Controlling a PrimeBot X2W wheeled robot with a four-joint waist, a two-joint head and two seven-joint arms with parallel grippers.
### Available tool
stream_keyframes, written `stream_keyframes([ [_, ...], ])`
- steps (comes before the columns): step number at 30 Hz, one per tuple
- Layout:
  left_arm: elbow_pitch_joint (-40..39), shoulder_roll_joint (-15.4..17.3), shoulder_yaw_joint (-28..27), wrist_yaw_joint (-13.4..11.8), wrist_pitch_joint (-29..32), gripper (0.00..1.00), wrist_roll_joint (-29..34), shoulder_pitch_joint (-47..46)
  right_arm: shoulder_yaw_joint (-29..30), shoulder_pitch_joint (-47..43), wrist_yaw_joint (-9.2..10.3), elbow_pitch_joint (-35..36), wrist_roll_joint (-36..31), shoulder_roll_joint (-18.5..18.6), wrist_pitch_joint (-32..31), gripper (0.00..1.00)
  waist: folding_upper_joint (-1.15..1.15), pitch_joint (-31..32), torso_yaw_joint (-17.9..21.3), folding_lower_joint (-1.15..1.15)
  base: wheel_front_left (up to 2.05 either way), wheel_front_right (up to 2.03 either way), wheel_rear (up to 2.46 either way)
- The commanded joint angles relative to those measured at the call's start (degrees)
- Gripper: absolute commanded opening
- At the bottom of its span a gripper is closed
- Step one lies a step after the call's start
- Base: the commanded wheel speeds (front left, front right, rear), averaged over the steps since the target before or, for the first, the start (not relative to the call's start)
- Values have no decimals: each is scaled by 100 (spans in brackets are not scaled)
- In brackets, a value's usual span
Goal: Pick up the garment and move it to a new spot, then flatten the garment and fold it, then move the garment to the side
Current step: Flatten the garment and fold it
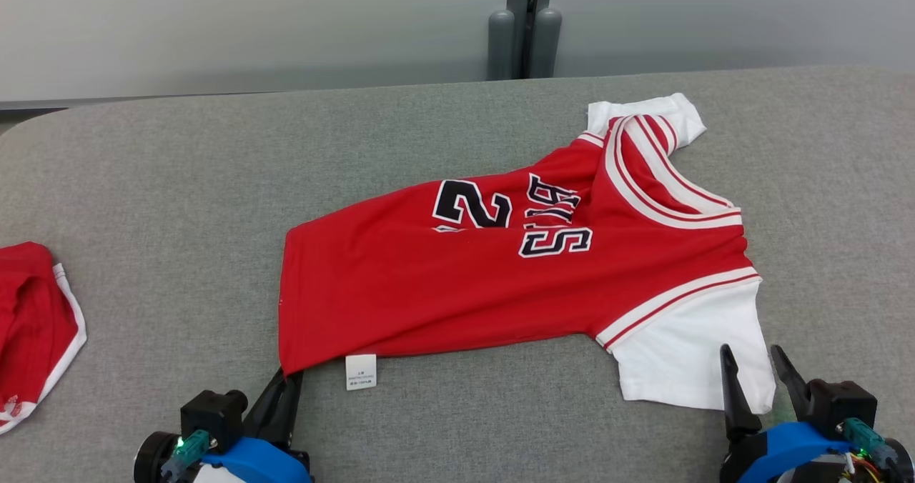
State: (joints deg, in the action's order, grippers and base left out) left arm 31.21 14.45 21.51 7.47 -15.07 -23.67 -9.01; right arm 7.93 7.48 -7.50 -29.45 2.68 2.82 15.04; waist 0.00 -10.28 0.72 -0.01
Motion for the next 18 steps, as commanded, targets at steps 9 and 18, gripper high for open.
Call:
stream_keyframes([
  [9, -68, 21, 5, 3, -14, 0, 77, 163, 120, -92, 2, -905, -194, 9, -29, 100, 0, 1, -133, 1, 0, 0, 0],
  [18, -136, -42, 48, 3, -14, 0, 169, 283, -265, -337, 0, -733, 325, -10, -25, 0, 0, 291, -42, 1, 0, 0, 0],
])
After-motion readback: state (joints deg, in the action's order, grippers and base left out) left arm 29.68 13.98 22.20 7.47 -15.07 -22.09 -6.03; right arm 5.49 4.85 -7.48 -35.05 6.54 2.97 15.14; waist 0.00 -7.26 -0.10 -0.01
